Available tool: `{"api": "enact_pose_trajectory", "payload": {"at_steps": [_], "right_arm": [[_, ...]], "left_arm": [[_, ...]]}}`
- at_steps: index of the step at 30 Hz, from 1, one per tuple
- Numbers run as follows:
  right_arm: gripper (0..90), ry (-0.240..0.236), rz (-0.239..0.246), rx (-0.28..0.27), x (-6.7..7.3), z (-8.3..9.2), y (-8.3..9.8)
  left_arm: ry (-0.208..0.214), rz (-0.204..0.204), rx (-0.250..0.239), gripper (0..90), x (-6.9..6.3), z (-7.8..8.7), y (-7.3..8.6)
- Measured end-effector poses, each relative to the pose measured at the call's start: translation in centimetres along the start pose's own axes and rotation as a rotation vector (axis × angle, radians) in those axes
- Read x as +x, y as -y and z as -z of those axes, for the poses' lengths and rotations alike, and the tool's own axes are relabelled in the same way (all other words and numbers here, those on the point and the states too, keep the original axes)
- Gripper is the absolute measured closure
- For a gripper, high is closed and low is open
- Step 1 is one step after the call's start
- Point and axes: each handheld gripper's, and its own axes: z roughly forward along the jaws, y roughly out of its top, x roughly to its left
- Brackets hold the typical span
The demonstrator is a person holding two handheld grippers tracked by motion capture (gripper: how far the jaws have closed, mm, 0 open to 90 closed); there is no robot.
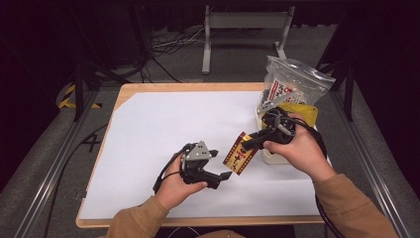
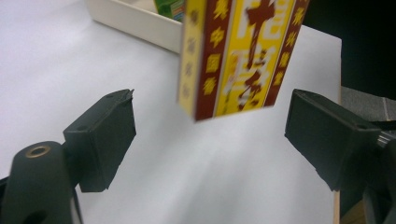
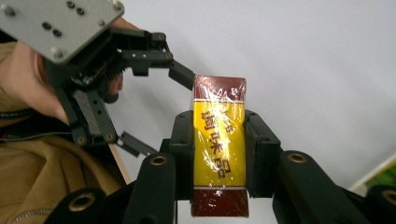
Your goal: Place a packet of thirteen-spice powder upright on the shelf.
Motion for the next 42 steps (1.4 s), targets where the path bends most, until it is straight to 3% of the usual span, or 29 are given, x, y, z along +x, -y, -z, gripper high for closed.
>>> {"api": "enact_pose_trajectory", "payload": {"at_steps": [7, 11, 14, 19, 23, 36, 42], "right_arm": [[69.0, 0.052, 0.067, 0.01, -0.4, 2.0, 0.2], [68.9, 0.079, 0.109, 0.024, -0.7, 3.0, 0.3], [68.9, 0.088, 0.112, 0.025, -0.9, 3.5, 0.3], [68.9, 0.112, 0.13, 0.032, -1.5, 4.6, 0.4], [68.8, 0.142, 0.176, 0.043, -1.9, 5.5, 0.4], [68.7, 0.173, 0.257, 0.066, -2.6, 7.4, 0.1], [68.7, 0.19, 0.279, 0.081, -3.1, 8.1, 0.0]], "left_arm": [[-0.016, -0.015, 0.022, 16.0, 1.0, 1.2, 0.1], [-0.028, 0.003, 0.031, 15.6, 1.6, 1.9, 0.4], [-0.036, 0.007, 0.035, 15.5, 1.8, 2.2, 0.5], [-0.057, 0.048, 0.028, 14.7, 2.8, 3.6, 1.0], [-0.081, 0.052, 0.039, 14.4, 3.4, 4.9, 1.4], [-0.161, 0.086, 0.039, 9.9, 5.3, 8.3, 2.4], [-0.166, 0.102, 0.035, 7.4, 6.0, 9.3, 2.8]]}}
